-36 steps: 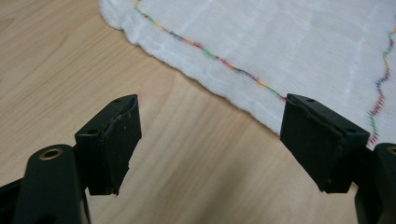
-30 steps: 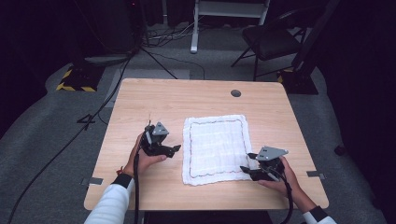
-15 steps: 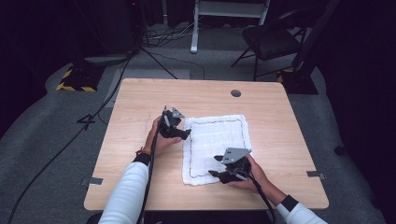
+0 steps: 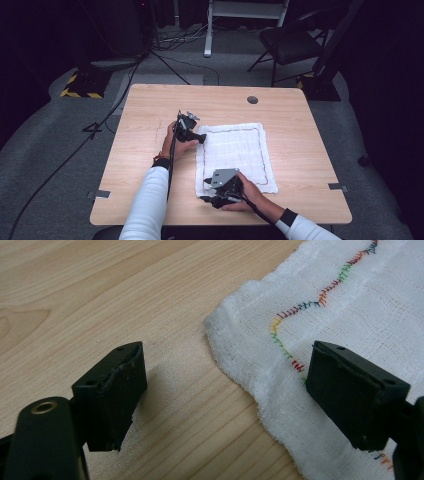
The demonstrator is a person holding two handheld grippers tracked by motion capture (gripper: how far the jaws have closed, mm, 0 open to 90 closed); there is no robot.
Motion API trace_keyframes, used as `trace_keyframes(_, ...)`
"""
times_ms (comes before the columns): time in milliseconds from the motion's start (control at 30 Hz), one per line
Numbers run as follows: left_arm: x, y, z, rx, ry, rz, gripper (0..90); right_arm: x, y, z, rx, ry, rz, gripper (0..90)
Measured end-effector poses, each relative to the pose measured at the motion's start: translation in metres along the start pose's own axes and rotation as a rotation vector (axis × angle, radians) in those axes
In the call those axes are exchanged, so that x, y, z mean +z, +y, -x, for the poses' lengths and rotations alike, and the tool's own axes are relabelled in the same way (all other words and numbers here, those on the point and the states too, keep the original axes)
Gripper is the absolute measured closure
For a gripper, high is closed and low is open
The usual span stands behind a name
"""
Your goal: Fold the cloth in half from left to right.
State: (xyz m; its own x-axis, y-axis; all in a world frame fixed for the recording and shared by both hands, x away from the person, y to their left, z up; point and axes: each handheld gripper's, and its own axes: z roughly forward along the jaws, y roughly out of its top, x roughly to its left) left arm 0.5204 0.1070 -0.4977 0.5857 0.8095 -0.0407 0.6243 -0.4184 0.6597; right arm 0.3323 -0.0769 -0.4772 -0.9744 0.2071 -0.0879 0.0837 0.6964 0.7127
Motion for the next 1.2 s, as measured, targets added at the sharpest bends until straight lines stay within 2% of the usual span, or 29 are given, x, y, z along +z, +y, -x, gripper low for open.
trace_keyframes(67,0.0,-0.002,0.0,-0.004,-0.003,0.01,16.4,0.005,0.002,-0.002,-0.014,-0.006,-0.018,42.9)
trace_keyframes(200,0.001,-0.004,-0.001,0.009,-0.006,0.031,16.3,0.014,0.006,-0.002,0.002,-0.009,-0.037,44.5)
trace_keyframes(300,0.001,-0.006,-0.001,0.013,-0.011,0.05,16.8,0.02,0.005,-0.002,0.01,-0.032,-0.067,48.5)
trace_keyframes(333,0.0,-0.007,-0.001,0.026,-0.021,0.053,18.3,0.022,0.004,-0.002,0.012,-0.032,-0.077,49.6)
trace_keyframes(433,-0.001,-0.007,0.001,0.04,-0.047,0.07,31.8,0.021,0.003,0.001,0.035,-0.03,-0.073,56.0)
trace_keyframes(467,-0.002,-0.006,0.001,0.052,-0.05,0.063,36.8,0.021,0.002,0.001,0.043,-0.03,-0.07,58.1)
trace_keyframes(533,-0.003,-0.005,0.003,0.046,-0.051,0.055,43.0,0.021,0.002,0.002,0.055,-0.034,-0.067,64.5)
trace_keyframes(600,-0.004,-0.005,0.003,0.054,-0.07,0.056,54.7,0.02,0.002,0.001,0.056,-0.054,-0.07,69.4)
trace_keyframes(733,-0.004,-0.003,0.004,0.042,-0.119,0.048,76.2,0.021,0.001,-0.001,0.06,-0.109,-0.07,80.5)
trace_keyframes(800,-0.004,-0.004,0.003,0.034,-0.133,0.046,82.8,0.021,0.001,-0.001,0.053,-0.116,-0.073,83.2)
trace_keyframes(967,-0.007,-0.005,0.002,0.026,-0.124,0.039,86.0,0.02,0.001,0.002,0.058,-0.106,-0.069,84.7)
trace_keyframes(1100,-0.015,-0.01,-0.005,0.023,-0.113,0.026,86.4,0.017,0.003,0.003,0.041,-0.095,-0.045,85.0)
trace_keyframes(1200,-0.024,-0.015,-0.01,0.014,-0.105,0.041,86.5,0.016,0.007,0.004,0.04,-0.092,-0.03,85.3)
